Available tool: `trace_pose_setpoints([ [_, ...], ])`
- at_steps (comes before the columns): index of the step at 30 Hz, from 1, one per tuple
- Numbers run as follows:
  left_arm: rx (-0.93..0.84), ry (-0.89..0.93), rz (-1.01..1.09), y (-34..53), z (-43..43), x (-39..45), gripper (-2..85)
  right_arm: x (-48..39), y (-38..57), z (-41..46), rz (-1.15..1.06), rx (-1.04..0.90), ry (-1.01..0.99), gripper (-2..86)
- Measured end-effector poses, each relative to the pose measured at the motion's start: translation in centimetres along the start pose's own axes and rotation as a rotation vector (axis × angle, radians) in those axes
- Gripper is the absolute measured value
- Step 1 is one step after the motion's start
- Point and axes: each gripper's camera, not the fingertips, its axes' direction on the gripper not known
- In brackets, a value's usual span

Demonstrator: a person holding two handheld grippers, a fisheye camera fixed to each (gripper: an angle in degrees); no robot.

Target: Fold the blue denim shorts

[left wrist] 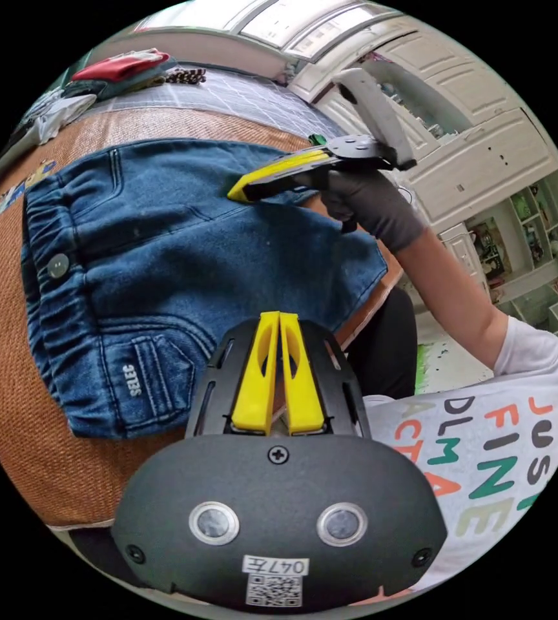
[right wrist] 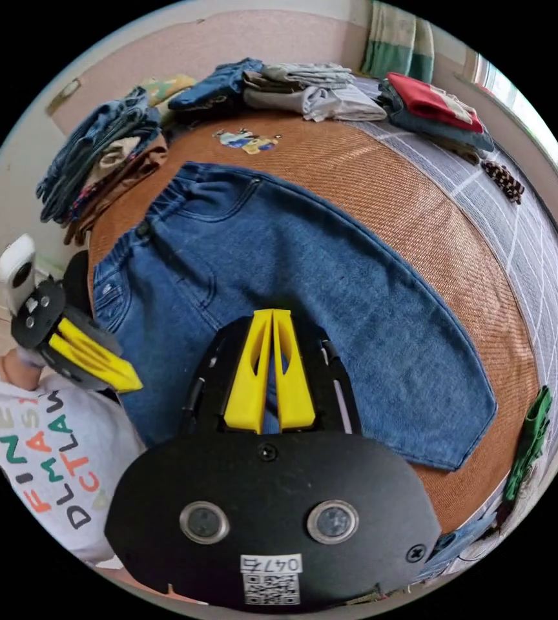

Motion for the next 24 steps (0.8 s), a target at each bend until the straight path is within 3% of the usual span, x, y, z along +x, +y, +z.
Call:
trace_pose_setpoints([
  [6, 0.015, -0.033, -0.006, 0.8, -3.5, -1.4, -1.0, 4.5, 2.1, 0.2, 0.166, 0.109, -0.127, -1.1],
  [11, 0.222, -0.08, -0.03, 2.3, -12.5, -2.7, -1.0, 2.0, 13.1, -5.9, 0.111, 0.28, 0.024, -1.1],
  [13, 0.239, -0.172, -0.064, 2.7, -13.7, -4.0, -1.0, 1.7, 19.9, -7.1, 0.169, 0.237, 0.114, -1.2],
  [16, 0.062, -0.257, -0.111, 1.8, -10.8, -7.5, -1.0, 2.6, 28.0, -7.0, 0.29, 0.15, 0.201, -1.2],
  [21, 0.109, -0.242, -0.14, 1.5, -13.2, -7.9, -1.0, 6.9, 38.3, -5.0, 0.537, -0.011, 0.174, -1.2],
  [24, 0.195, -0.298, -0.084, 0.8, -16.5, -5.2, -1.0, 7.7, 41.8, -6.3, 0.596, 0.068, 0.12, -1.0],
])
